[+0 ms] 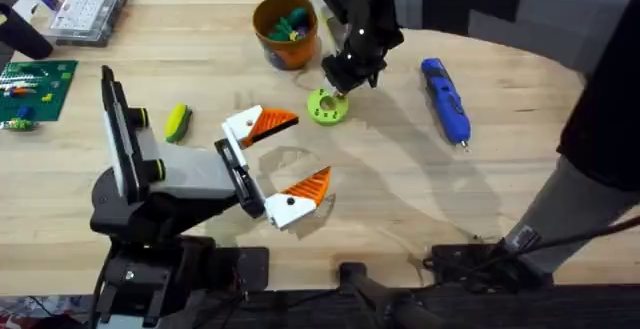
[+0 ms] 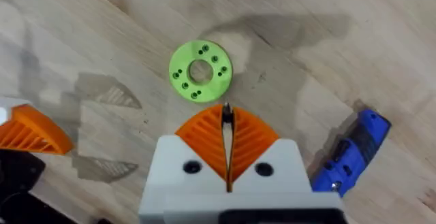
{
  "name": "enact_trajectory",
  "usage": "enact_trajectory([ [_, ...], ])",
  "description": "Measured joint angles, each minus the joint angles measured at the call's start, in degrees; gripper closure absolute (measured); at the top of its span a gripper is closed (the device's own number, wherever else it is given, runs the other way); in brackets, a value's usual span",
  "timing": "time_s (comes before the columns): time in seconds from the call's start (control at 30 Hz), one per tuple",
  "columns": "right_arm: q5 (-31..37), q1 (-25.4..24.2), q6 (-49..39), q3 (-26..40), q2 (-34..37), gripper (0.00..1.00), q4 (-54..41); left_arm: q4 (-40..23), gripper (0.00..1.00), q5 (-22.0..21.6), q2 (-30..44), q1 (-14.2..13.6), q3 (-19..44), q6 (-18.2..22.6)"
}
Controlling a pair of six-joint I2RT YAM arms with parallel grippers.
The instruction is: Pick up the gripper from the table and insert it into the empty holder that is missing its gripper. Then pick up a screw, insert it into the mounting hole, and use the screwdriver to tighten it. Finally, clean up the table by picking up the vegetable and placing it into the bucket.
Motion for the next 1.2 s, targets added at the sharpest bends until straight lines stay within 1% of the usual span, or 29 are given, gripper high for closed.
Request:
enact_trajectory([
  [0.23, 0.0, -0.43, 0.0, 0.0, -1.72, 0.994, -0.09, 0.0, 0.009, 0.0, 0.0, 0.0, 0.0, 0.0],
  [0.4, 0.02, -1.03, 0.0, 0.48, -5.8, 0.995, -0.88, 0.0, 0.009, 0.0, 0.0, 0.0, 0.0, 0.0],
  [0.5, 0.17, -1.16, -0.11, 2.04, -8.54, 0.995, -2.66, 0.0, 0.009, 0.0, 0.0, 0.0, 0.0, 0.0],
  [0.67, 0.2, -1.16, -1.74, 7.23, -11.45, 0.995, -9.88, 0.0, 0.009, -0.02, 0.0, 0.0, 0.0, 0.02],
  [0.83, 0.22, -1.16, -3.9, 12.8, -11.67, 0.995, -17.24, 0.0, 0.009, -0.02, 0.0, 0.0, 0.0, 0.0],
  [1.2, 0.18, -1.16, -5.6, 25.14, -11.67, 0.995, -25.79, 0.0, 0.009, -0.02, 0.0, 0.0, 0.0, 0.0],
])
